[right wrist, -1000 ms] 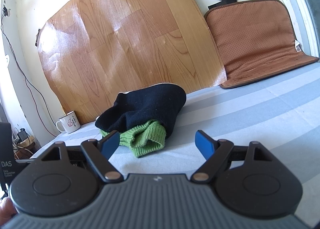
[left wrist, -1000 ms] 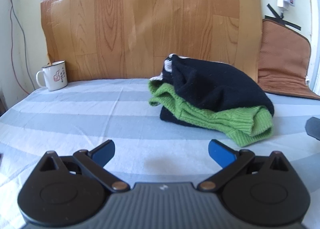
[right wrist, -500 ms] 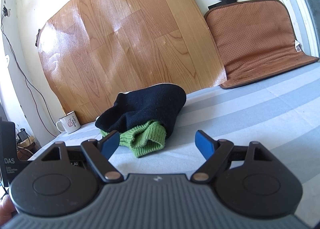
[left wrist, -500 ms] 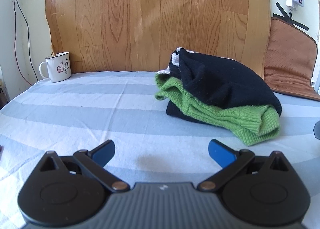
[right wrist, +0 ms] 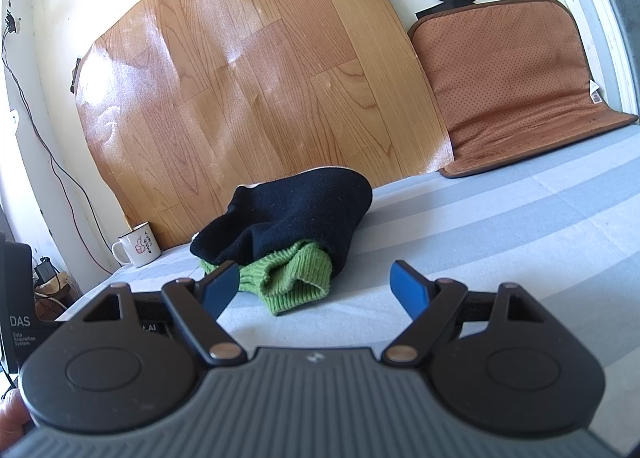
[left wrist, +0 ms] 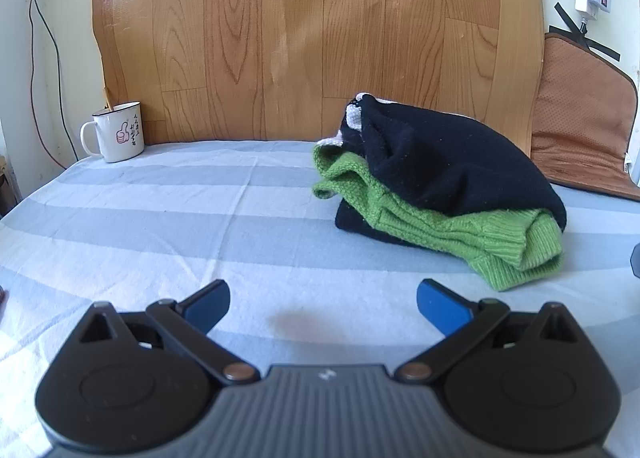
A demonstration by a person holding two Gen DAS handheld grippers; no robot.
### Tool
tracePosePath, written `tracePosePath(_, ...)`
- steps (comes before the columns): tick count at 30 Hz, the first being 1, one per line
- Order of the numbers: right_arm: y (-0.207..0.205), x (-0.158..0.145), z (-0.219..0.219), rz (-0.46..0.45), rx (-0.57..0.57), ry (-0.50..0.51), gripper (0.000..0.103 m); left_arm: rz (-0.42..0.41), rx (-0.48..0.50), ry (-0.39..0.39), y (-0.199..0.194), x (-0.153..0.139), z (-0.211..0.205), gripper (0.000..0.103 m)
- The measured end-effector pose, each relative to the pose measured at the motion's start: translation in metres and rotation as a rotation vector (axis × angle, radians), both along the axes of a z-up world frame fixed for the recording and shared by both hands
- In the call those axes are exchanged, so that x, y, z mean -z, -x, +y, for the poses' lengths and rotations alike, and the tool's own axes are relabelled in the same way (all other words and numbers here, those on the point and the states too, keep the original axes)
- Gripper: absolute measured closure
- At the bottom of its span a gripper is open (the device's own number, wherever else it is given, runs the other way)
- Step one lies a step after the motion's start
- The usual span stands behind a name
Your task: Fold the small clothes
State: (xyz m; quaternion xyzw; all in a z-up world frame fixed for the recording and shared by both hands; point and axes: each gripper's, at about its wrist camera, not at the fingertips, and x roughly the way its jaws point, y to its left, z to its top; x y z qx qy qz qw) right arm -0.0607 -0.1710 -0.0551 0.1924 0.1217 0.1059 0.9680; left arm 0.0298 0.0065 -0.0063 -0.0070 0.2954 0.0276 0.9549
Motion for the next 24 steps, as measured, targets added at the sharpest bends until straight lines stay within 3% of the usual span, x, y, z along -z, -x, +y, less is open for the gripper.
tracePosePath(24,0.0003,-0.0002,0.0001,0.0,0.001,0.0,0.019,0.003,-0.007,-0.002,-0.0006,-0.0001,0.0001,0.0)
